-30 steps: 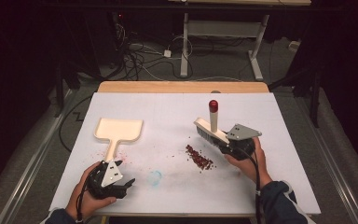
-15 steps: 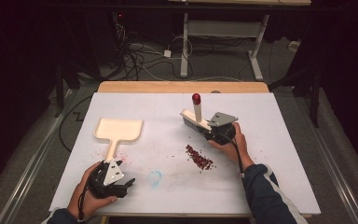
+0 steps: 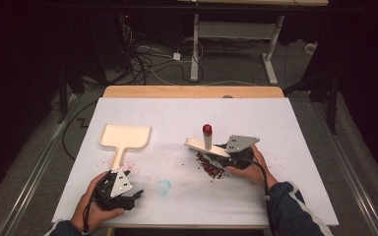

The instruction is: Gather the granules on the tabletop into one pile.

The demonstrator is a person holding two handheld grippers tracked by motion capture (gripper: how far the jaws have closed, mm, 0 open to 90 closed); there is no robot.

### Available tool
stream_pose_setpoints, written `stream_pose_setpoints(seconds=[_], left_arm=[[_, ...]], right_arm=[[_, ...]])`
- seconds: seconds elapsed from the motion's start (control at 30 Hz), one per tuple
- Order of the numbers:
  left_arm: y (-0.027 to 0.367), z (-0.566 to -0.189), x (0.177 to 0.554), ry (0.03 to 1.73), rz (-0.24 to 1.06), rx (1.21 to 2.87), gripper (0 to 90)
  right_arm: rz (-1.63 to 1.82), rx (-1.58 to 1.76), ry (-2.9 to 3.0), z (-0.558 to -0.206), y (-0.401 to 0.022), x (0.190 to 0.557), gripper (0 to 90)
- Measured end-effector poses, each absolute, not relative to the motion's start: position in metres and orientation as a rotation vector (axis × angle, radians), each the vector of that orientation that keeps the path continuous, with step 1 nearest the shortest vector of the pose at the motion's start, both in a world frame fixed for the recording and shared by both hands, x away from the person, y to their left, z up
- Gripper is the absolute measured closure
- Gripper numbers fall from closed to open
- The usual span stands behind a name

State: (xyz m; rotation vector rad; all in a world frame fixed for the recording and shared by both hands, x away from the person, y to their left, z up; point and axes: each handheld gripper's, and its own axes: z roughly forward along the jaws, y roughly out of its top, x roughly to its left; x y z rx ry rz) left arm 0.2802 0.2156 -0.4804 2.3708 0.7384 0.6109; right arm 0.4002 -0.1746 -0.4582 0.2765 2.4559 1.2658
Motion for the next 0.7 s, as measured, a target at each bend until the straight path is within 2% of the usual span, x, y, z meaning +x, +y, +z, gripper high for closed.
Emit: stream_pose_setpoints(seconds=[0.23, 0.47, 0.7], left_arm=[[0.213, -0.480, 0.280, 0.726, 0.613, 2.373, 23.8], [0.211, -0.479, 0.280, 0.710, 0.615, 2.379, 23.8], [0.214, -0.478, 0.278, 0.713, 0.622, 2.372, 23.8]], right_arm=[[1.285, 0.248, 2.473, -0.454, -0.183, 0.381, 67.4], [1.326, 0.394, 2.358, -0.447, -0.191, 0.383, 67.7], [1.423, 0.465, 2.308, -0.427, -0.202, 0.369, 67.7]])
